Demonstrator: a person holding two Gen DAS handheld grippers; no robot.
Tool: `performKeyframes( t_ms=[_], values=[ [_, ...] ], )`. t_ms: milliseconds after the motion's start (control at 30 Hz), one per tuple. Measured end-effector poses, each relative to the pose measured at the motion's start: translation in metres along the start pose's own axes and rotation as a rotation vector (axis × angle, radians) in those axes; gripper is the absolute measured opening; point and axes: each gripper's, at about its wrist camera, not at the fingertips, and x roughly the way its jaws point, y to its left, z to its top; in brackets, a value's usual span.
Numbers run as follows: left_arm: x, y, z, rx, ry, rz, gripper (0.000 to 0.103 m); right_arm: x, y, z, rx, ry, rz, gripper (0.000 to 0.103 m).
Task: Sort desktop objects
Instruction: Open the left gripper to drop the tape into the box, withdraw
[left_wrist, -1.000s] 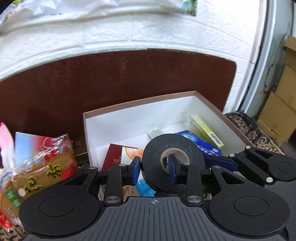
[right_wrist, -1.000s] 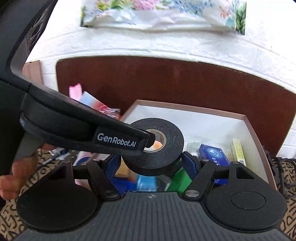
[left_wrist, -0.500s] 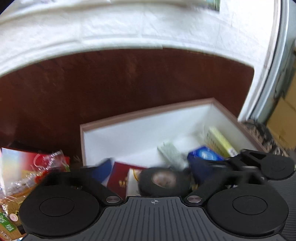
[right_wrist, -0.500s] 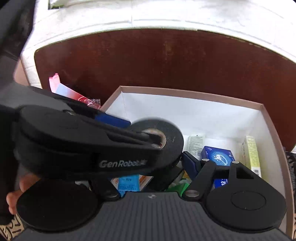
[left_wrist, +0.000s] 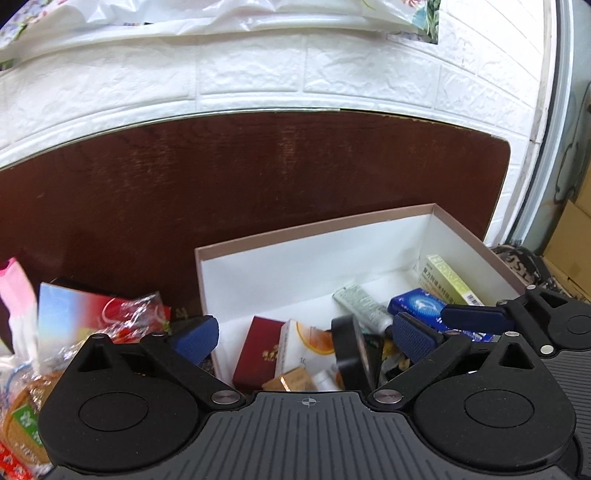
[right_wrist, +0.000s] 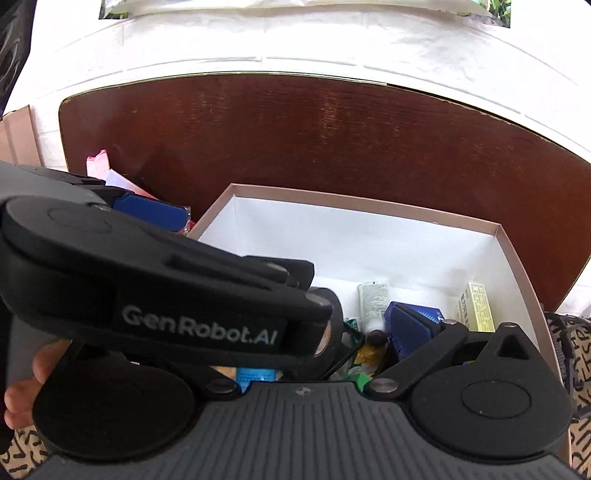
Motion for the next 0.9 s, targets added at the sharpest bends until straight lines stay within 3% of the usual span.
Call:
performKeyframes(
  t_ms=[300, 433, 900],
  values=[
    [-0.042, -0.003, -0.018, -0.009, -0.039, 0.002, 0.103, -0.040, 0.011, -0.016, 0.025, -0.028, 0.003, 0.103],
    [-0.063, -0.008, -0.025, -0.016, -0.055, 0.010, 0.103, -0.048, 0.013, -0.006, 0.022, -0.047, -0.002, 0.103],
    [-0.150, -0.018, -0.078, -0.058, -0.142, 0.092, 0.103, -0.118, 0.053, -0.033, -0.004, -0.161, 0.001, 0.103]
  ],
)
